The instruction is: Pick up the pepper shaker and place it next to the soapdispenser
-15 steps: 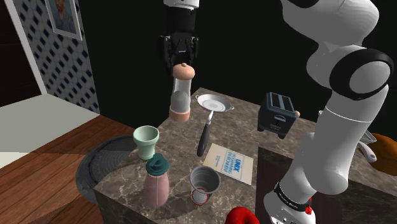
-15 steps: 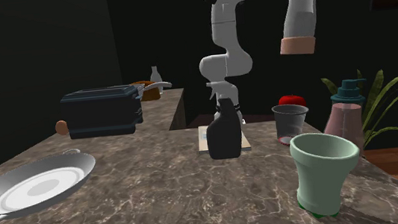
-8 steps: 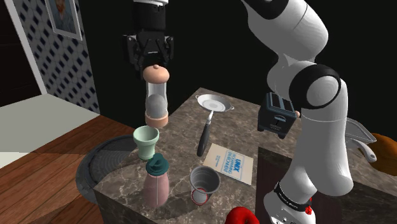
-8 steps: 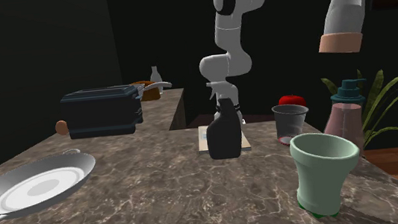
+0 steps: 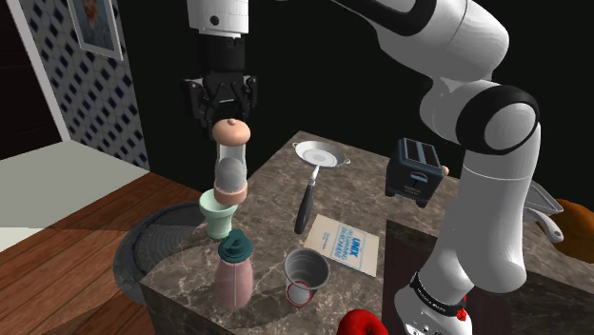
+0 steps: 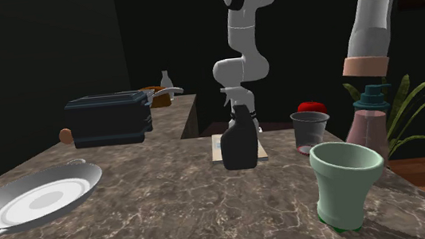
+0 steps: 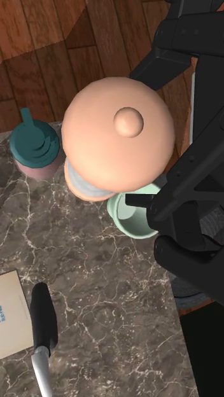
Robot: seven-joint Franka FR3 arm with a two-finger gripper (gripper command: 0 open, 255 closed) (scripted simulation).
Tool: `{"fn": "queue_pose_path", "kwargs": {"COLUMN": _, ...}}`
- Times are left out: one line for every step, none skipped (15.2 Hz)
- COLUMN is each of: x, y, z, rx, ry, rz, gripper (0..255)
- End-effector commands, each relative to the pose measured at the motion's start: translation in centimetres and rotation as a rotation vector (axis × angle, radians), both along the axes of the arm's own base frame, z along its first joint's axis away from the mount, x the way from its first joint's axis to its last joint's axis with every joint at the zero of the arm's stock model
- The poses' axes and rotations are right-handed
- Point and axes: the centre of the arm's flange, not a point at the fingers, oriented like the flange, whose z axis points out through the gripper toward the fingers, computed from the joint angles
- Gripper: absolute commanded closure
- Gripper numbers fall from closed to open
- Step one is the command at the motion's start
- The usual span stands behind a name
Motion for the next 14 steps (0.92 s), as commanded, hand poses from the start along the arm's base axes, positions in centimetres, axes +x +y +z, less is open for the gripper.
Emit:
{"fn": "queue_pose_path", "kwargs": {"x": 0.0, "y": 0.0, "z": -1.1, "rx": 0.001, "ry": 0.0, "rz": 0.0, "gripper": 255}}
{"fn": "queue_pose_path", "kwargs": {"x": 0.0, "y": 0.0, "z": -1.6, "rx": 0.001, "ry": 0.0, "rz": 0.0, "gripper": 255}}
{"fn": "queue_pose_path", "kwargs": {"x": 0.0, "y": 0.0, "z": -2.2, "rx": 0.001, "ry": 0.0, "rz": 0.0, "gripper": 255}}
{"fn": "queue_pose_path", "kwargs": {"x": 0.0, "y": 0.0, "z": -2.7, "rx": 0.001, "ry": 0.0, "rz": 0.0, "gripper": 255}}
{"fn": "queue_pose_path", "kwargs": {"x": 0.0, "y": 0.0, "z": -3.2, "rx": 0.001, "ry": 0.0, "rz": 0.0, "gripper": 255}}
{"fn": "queue_pose_path", "kwargs": {"x": 0.0, "y": 0.0, "z": -3.7, "rx": 0.001, "ry": 0.0, "rz": 0.0, "gripper": 255}}
{"fn": "queue_pose_path", "kwargs": {"x": 0.0, "y": 0.0, "z": -4.3, "rx": 0.001, "ry": 0.0, "rz": 0.0, "gripper": 255}}
{"fn": "queue_pose_path", "kwargs": {"x": 0.0, "y": 0.0, "z": -4.8, "rx": 0.001, "ry": 0.0, "rz": 0.0, "gripper": 255}}
{"fn": "queue_pose_path", "kwargs": {"x": 0.0, "y": 0.0, "z": -5.3, "rx": 0.001, "ry": 0.0, "rz": 0.0, "gripper": 255}}
{"fn": "queue_pose_path", "kwargs": {"x": 0.0, "y": 0.0, "z": -5.9, "rx": 0.001, "ry": 0.0, "rz": 0.0, "gripper": 255}}
{"fn": "queue_pose_path", "kwargs": {"x": 0.0, "y": 0.0, "z": -6.4, "rx": 0.001, "ry": 0.0, "rz": 0.0, "gripper": 255}}
{"fn": "queue_pose_path", "kwargs": {"x": 0.0, "y": 0.0, "z": -6.9, "rx": 0.001, "ry": 0.0, "rz": 0.0, "gripper": 255}}
{"fn": "queue_pose_path", "kwargs": {"x": 0.0, "y": 0.0, "z": -7.4, "rx": 0.001, "ry": 0.0, "rz": 0.0, "gripper": 255}}
{"fn": "queue_pose_path", "kwargs": {"x": 0.0, "y": 0.0, "z": -8.0, "rx": 0.001, "ry": 0.0, "rz": 0.0, "gripper": 255}}
